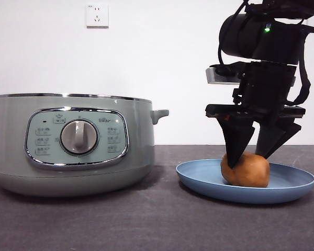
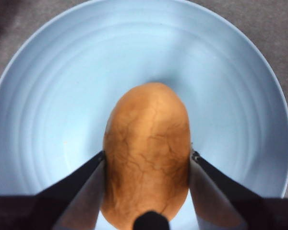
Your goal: Take the potato out from the steamer,put the potato on the plate,close the lid
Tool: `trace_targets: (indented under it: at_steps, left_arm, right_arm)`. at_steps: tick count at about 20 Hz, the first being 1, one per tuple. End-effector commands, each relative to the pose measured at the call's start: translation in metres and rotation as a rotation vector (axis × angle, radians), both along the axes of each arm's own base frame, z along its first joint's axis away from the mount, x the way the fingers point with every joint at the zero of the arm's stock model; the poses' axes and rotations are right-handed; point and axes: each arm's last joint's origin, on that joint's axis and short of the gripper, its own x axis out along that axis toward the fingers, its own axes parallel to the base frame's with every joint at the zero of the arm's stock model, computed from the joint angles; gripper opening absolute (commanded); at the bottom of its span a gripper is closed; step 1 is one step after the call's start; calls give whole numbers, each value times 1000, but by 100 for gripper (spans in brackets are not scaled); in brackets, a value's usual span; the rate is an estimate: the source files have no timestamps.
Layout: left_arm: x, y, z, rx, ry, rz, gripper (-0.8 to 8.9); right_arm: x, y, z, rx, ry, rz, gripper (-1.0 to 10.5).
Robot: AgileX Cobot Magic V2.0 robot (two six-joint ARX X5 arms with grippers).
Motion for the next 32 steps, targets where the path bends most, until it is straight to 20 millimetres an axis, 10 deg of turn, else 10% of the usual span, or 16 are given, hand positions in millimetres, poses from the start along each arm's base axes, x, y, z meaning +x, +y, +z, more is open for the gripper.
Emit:
trace_targets:
  at_steps: [1, 7, 11, 19, 32]
  left_arm:
    - [-2, 1, 7, -6, -53, -6, -9]
    - [-2, 1, 7, -7, -55, -6, -9]
    - [-1, 1, 9, -16, -80, -6, -8]
    - [10, -7, 9, -97, -134, -98, -8]
    - [80, -34, -126, -108, 88, -106, -8]
  right_arm:
    - [-4, -3, -21, -36, 82, -9, 7]
    - [-4, -3, -19, -34, 76, -10, 447]
    - [-6, -4, -1, 3, 25, -6, 482]
    - [-57, -25, 114, 261, -209, 47, 474]
    - [-131, -63, 180, 350, -434, 46, 473]
